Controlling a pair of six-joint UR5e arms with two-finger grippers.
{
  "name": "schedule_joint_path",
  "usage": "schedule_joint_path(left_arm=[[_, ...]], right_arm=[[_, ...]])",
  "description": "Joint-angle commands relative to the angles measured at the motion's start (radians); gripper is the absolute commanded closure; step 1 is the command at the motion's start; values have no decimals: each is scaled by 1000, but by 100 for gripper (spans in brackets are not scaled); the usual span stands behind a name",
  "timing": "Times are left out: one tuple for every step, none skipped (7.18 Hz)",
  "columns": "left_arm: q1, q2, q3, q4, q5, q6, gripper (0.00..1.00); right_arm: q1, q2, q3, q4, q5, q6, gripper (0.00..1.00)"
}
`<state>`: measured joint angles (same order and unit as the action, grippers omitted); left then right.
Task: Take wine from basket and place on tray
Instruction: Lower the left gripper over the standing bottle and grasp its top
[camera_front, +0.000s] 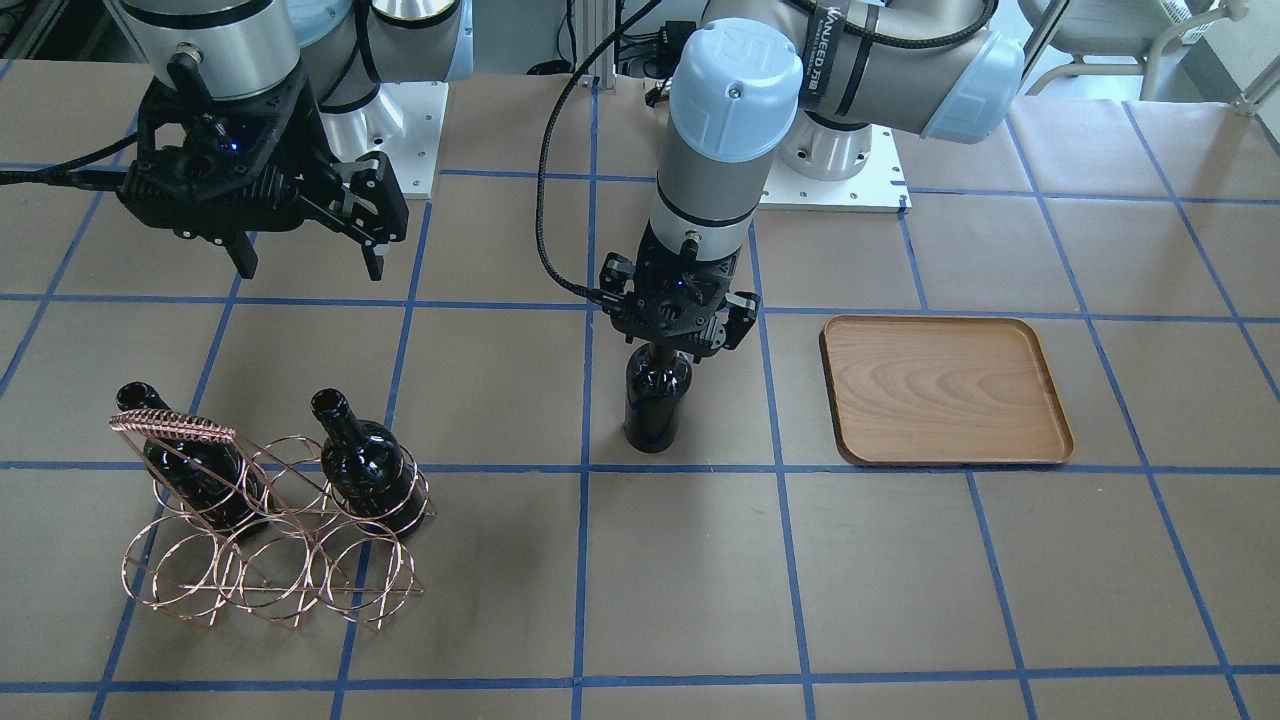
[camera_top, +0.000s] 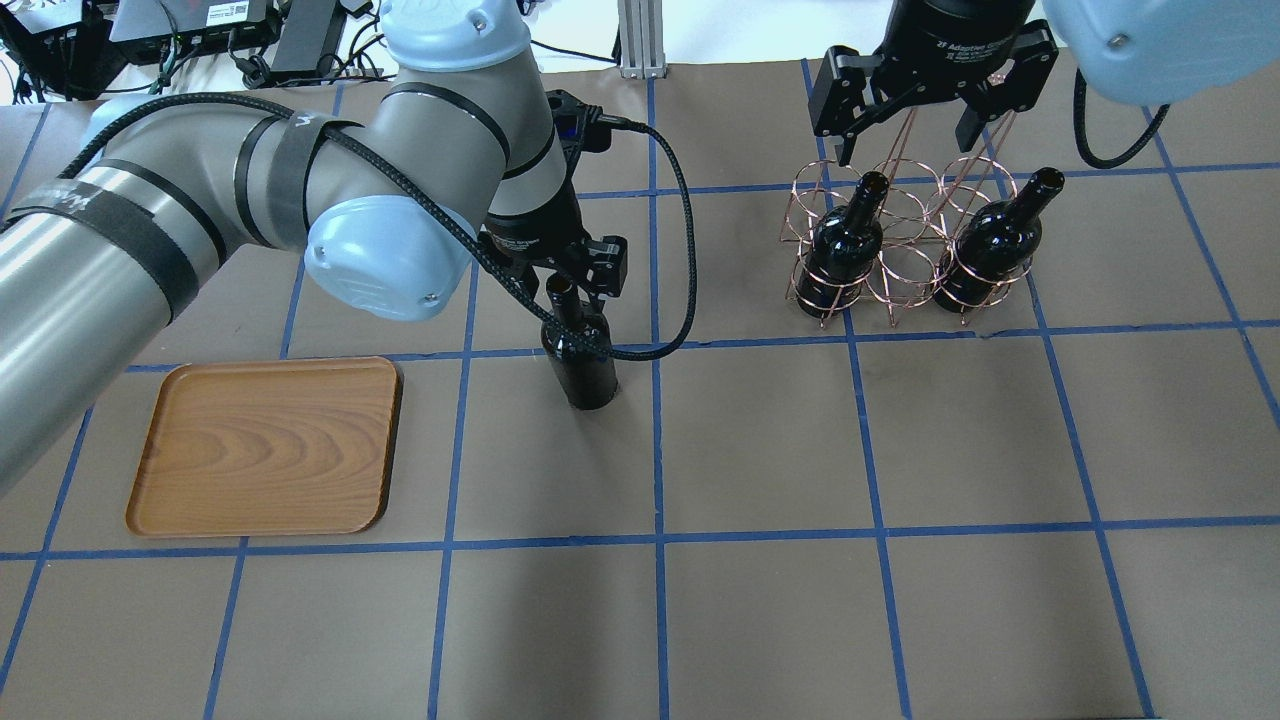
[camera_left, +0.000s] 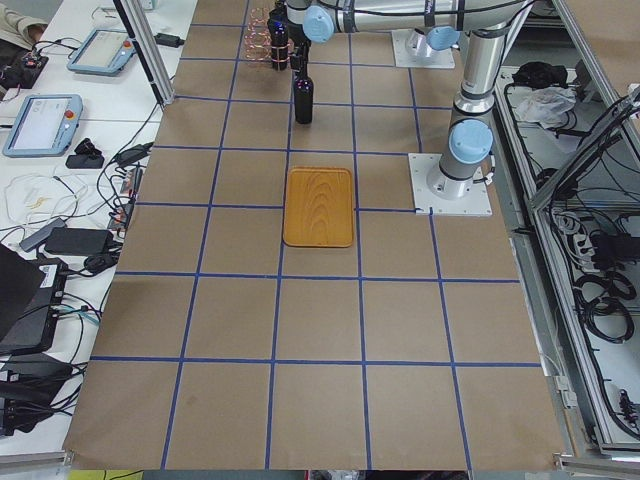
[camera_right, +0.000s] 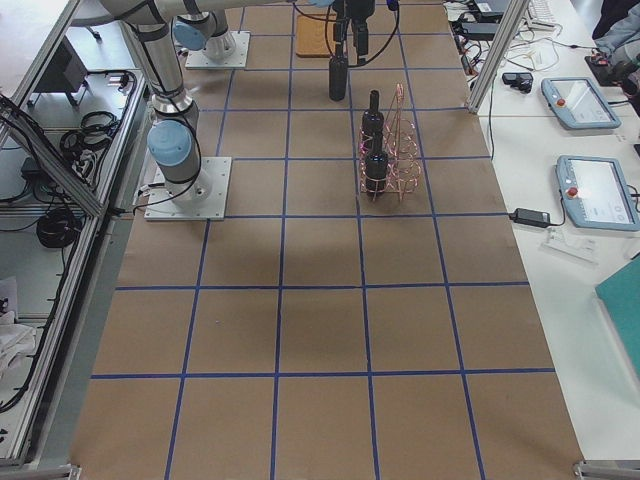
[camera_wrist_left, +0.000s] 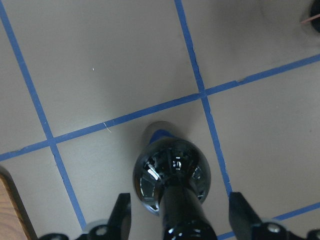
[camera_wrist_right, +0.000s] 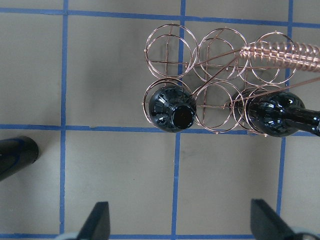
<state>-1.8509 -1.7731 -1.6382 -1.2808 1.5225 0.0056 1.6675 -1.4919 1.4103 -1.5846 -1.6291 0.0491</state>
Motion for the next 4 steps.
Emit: schedule_joint_path(left_arm=[[-1, -14, 0, 23, -1, 1, 29], [-2, -14, -2, 23, -1, 1, 55], [-4, -12, -3, 11, -1, 4, 66], [-4, -12, -5, 2, 2, 4, 60]], right_arm=[[0, -4, 1, 0, 0, 0, 0], [0, -4, 1, 0, -3, -2, 0], [0, -4, 1, 0, -3, -2, 0], [0, -4, 1, 2, -6, -2, 0]])
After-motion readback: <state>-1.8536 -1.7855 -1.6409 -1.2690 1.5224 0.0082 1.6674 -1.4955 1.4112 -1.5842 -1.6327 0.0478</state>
